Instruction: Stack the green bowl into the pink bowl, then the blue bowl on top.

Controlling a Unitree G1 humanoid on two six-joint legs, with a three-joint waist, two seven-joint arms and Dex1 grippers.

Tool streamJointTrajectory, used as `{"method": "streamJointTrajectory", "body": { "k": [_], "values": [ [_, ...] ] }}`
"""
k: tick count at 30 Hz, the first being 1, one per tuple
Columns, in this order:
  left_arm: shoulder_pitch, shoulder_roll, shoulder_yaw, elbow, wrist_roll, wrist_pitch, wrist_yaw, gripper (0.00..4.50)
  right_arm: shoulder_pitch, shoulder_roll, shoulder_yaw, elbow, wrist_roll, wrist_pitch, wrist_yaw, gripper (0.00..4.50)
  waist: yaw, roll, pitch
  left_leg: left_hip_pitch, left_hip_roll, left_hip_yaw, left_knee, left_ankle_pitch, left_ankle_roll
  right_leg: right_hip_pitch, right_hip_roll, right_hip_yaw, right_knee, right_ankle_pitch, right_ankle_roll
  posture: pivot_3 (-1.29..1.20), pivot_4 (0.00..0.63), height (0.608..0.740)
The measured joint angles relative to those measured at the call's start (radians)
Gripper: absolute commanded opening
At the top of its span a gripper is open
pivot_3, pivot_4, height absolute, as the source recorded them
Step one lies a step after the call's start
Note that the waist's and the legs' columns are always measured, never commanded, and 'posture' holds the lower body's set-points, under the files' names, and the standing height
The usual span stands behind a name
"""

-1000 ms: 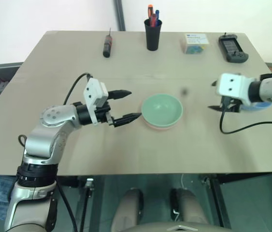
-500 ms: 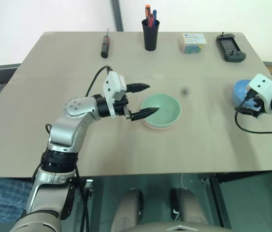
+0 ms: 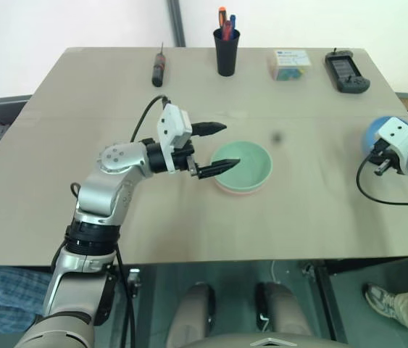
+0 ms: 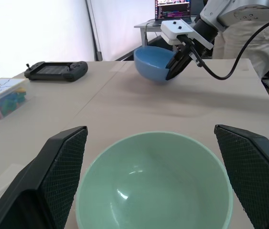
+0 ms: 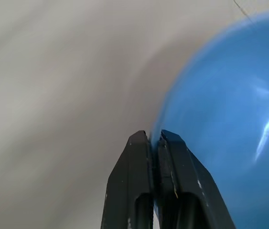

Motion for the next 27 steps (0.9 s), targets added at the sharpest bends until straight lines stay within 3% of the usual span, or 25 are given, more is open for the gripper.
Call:
{"method": "streamJointTrajectory", "body": {
  "k": [5,14,27],
  "values": [
    [0.001,0.001,0.0,0.001,0.002,-0.002,-0.001,4.5,0.0,0.0,0.011,-0.033,0.002,-0.005,0.024,0.03,-0.001,0.0,0.0,0.0,0.0,0.0,0.0,0.0,0.0,0.0,0.0,0.0,0.0,0.0,0.0,0.0,0.15,0.74],
    [0.077,0.085,0.037,0.002,0.009,-0.003,-0.003,4.5,-0.019,-0.004,0.036,-0.451,0.075,0.046,0.174,0.03,0.0,0.0,0.0,0.0,0.001,-0.006,0.0,0.0,0.0,-0.001,0.0,0.0,0.0,0.0,0.0,0.0,0.15,0.74],
    [0.194,0.21,0.128,0.0,0.013,-0.011,-0.012,4.5,-0.087,0.064,0.162,-0.796,0.163,0.152,0.265,0.03,0.001,0.0,0.0,-0.001,0.0,-0.008,0.0,0.0,0.0,-0.001,0.0,-0.002,0.0,0.0,0.0,0.0,0.15,0.74]
  ]
}}
